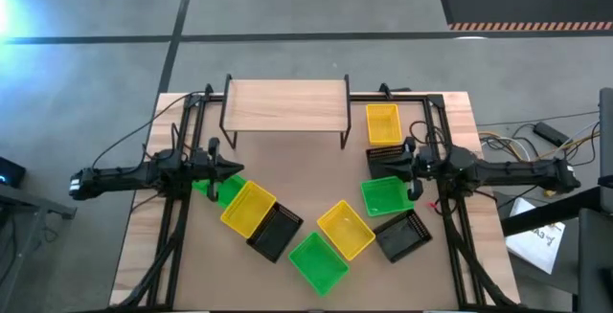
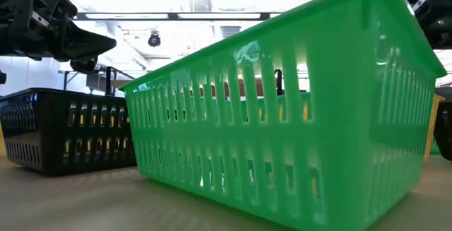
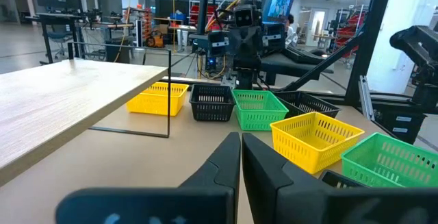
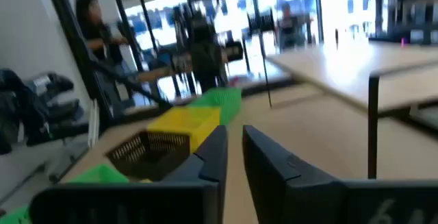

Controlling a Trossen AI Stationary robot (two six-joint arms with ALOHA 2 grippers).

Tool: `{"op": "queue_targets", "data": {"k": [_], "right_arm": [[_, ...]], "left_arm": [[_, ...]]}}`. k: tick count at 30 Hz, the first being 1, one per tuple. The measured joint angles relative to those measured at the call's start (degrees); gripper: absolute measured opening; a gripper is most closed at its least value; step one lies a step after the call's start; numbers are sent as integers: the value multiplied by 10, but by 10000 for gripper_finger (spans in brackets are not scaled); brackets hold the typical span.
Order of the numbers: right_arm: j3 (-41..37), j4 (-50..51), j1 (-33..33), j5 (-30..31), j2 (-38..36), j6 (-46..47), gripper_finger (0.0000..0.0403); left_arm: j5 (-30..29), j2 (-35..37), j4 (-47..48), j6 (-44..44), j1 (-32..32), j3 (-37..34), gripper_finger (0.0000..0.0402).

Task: Stack baskets on shelf by color
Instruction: Put the bottom right yellow bin on the shelf

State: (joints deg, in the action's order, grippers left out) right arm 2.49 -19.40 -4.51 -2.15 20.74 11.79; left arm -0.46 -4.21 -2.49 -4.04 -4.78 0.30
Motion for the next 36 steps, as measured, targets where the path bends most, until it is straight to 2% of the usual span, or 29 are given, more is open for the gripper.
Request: {"op": "queue_targets", "data": {"k": [6, 13, 21, 27, 36], "right_arm": [[110, 138, 0, 24, 79, -18, 120], [268, 311, 48, 10, 235, -58, 172], [453, 454, 208, 6, 433, -84, 176], [599, 552, 306, 9, 570, -38, 176], [735, 660, 390, 73, 757, -16, 174]], "left_arm": [[0, 0, 0, 0, 0, 0, 0], [0, 0, 0, 0, 0, 0, 0], [0, 0, 0, 0, 0, 0, 0], [0, 0, 0, 0, 0, 0, 0], [0, 0, 0, 0, 0, 0, 0]]}}
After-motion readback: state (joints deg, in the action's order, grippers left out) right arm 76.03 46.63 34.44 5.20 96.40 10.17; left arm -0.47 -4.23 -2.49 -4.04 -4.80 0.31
